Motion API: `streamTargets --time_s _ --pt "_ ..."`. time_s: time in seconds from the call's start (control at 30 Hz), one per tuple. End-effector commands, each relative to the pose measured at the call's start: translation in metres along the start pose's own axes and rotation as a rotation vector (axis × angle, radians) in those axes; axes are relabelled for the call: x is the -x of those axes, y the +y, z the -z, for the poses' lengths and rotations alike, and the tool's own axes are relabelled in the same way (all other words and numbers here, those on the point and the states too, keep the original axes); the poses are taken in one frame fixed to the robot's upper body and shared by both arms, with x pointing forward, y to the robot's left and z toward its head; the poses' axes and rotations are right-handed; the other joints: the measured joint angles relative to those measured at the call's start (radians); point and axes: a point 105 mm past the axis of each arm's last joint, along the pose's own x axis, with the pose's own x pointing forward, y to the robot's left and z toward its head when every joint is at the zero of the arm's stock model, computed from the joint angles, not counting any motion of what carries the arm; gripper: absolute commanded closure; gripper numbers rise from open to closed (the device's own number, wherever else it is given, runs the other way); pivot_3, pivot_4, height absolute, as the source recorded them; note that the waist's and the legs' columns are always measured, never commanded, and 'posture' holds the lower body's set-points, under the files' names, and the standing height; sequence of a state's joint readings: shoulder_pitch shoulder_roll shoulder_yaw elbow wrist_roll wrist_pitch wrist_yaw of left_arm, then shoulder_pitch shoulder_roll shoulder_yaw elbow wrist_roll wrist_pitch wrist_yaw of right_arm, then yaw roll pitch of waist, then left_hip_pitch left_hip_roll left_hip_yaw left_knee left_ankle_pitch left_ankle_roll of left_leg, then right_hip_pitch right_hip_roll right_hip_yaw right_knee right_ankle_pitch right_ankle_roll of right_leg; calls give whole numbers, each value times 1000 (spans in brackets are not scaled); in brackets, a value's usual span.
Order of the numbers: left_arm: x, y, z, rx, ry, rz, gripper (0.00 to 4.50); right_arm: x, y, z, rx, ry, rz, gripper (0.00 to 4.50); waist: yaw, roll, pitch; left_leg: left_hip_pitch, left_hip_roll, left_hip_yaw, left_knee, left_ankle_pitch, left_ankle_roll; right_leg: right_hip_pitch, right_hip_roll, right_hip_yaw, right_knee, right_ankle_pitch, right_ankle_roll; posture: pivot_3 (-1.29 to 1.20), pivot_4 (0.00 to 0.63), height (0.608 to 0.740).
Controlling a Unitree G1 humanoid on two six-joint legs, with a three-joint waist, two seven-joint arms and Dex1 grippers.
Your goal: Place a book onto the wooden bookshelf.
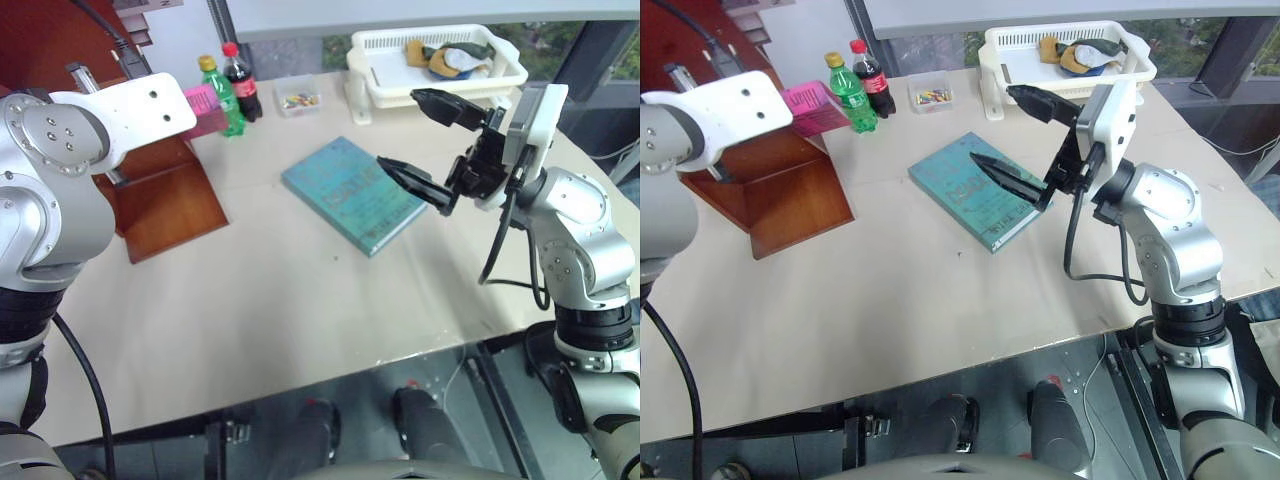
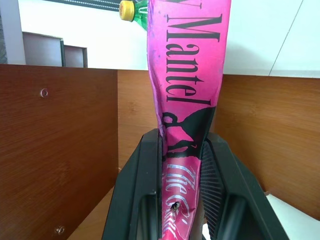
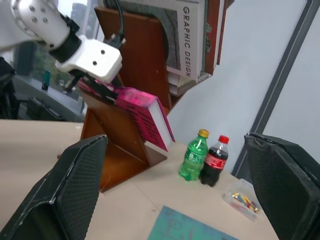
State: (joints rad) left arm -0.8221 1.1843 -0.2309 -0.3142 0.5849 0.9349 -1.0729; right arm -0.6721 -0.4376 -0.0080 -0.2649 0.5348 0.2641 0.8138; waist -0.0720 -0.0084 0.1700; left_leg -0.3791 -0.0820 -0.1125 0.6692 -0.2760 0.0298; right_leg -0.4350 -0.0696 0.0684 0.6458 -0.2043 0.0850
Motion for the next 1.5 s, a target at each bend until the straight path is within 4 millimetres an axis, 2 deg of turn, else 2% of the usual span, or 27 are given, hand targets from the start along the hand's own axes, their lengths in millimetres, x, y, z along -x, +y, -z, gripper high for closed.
streamTargets --time_s 0.03,0.23,0.33,0.43,0.47,0.5,0.53,0.73,0.9,0.97,1.1,1.23,1.27,1.3,1.33,1.37,1.4,1.43,1.47,1.5 --pt "-9 -12 11 46 52 65 3621 -4 -2 -19 42 -68 -2 0 0 0 0 0 0 0 0 0 0 0 0 0 0 0 0 0 150 740" --pt "-11 -14 10 22 55 61 3621 -8 -4 -19 30 -82 1 0 0 0 0 0 0 0 0 0 0 -1 0 1 1 0 0 0 150 740" --pt "-11 -14 9 31 49 52 2632 -8 -3 -18 24 -85 0 0 0 1 0 -1 0 1 0 0 0 -3 0 1 2 0 0 0 150 740" --pt "-10 -11 10 59 56 18 1133 -7 -3 -16 12 -78 6 0 2 1 0 -2 0 1 0 0 0 -3 0 1 2 0 0 0 150 740" --pt "-9 -9 11 65 57 6 905 -7 -3 -15 8 -75 9 0 2 0 0 -2 0 1 0 0 0 -4 0 1 2 0 0 0 150 740" --pt "-7 -7 11 75 51 1 350 -7 -4 -14 4 -71 12 0 3 0 0 -2 0 1 0 0 0 -4 0 1 2 0 0 0 150 740" --pt "-3 -6 9 81 36 -1 67 -6 -4 -14 2 -67 14 0 3 0 0 -3 0 1 0 0 -1 -4 0 1 2 0 0 0 150 740" --pt "27 4 -2 132 -119 4 67 -1 -6 -11 -18 -49 20 0 6 0 0 -7 -1 1 1 1 -1 -8 -1 1 1 0 0 0 150 740" --pt "65 25 -27 182 -440 1 67 1 -6 -10 -32 -36 25 0 9 -1 0 -15 -1 -1 2 1 -2 -14 -2 -2 1 0 0 0 150 740" --pt "81 20 -41 308 -635 97 67 3 -6 -8 -33 -19 27 0 16 -1 0 -15 -1 -1 3 1 -2 -14 -2 -2 0 0 0 0 150 740" --pt "83 -1 -45 433 -761 206 67 11 -6 -1 -35 38 45 0 20 0 0 -15 -1 -2 4 1 -2 -13 -2 -3 1 0 0 0 150 740" --pt "66 -49 -56 699 -858 372 67 28 4 16 -49 156 73 0 32 -1 0 -15 -1 -2 7 1 -2 -13 -2 -3 3 0 0 0 150 740" --pt "61 -64 -57 772 -865 422 599 34 9 23 -40 203 76 0 35 0 -1 -17 -1 -3 8 1 -2 -13 -2 -4 2 1 0 0 150 740" --pt "58 -77 -57 797 -864 443 744 40 14 28 -35 244 76 0 37 0 -1 -17 -1 -3 9 1 -2 -12 -3 -4 3 1 0 0 150 740" --pt "54 -90 -57 843 -858 455 1261 48 18 33 -36 290 81 0 37 -1 -1 -17 -1 -3 9 1 -2 -12 -3 -4 2 1 0 0 150 740" --pt "49 -97 -54 904 -841 440 1547 55 20 37 -38 327 94 0 39 -1 -1 -17 -1 -3 9 1 -2 -12 -3 -4 2 1 0 0 150 740" --pt "46 -98 -53 973 -865 391 2203 61 20 39 -38 352 115 0 39 -2 -1 -18 -2 -3 10 1 -2 -12 -3 -3 2 1 0 0 150 740" --pt "43 -103 -50 1008 -872 366 2588 66 21 41 -44 371 135 0 40 -3 -1 -18 -2 -3 10 1 -2 -12 -3 -3 2 1 0 0 150 740" --pt "45 -115 -49 995 -882 432 3043 71 23 42 -53 388 144 0 40 -3 -1 -18 -1 -3 11 1 -2 -12 -3 -4 2 1 -1 0 150 740" --pt "48 -128 -45 990 -884 486 3043 77 26 45 -63 416 150 0 39 -3 -1 -17 -1 -3 11 1 -2 -12 -3 -3 3 1 -1 0 150 740"
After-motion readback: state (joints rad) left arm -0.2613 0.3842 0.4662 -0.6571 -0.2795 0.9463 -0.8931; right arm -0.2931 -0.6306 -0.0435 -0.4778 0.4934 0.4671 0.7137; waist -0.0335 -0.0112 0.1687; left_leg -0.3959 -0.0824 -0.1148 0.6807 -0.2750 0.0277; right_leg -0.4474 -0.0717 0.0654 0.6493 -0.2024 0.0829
